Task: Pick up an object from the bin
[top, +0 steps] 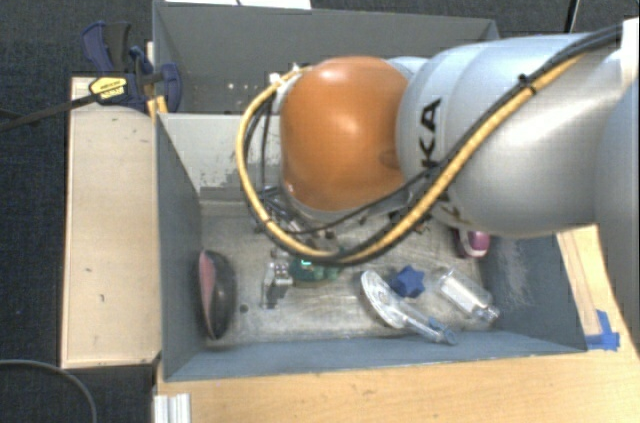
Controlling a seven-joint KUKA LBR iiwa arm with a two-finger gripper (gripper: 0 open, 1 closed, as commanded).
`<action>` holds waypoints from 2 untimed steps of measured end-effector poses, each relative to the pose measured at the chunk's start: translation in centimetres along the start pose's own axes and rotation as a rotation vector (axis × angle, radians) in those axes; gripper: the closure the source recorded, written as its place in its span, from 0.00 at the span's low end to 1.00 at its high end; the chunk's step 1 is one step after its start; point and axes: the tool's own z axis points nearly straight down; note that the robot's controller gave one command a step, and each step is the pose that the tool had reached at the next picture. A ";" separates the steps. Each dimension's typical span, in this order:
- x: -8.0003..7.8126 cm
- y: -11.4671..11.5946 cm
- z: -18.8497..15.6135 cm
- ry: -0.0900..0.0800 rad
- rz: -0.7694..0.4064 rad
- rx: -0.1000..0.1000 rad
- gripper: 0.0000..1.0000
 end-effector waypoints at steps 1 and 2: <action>1.5 -5.7 9.6 -0.003 -0.330 0.001 0.00; -2.1 -14.5 14.7 -0.017 -0.431 -0.005 0.00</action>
Offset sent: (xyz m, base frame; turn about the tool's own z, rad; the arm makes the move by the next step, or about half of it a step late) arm -0.0146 -0.0564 -0.0947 -0.3325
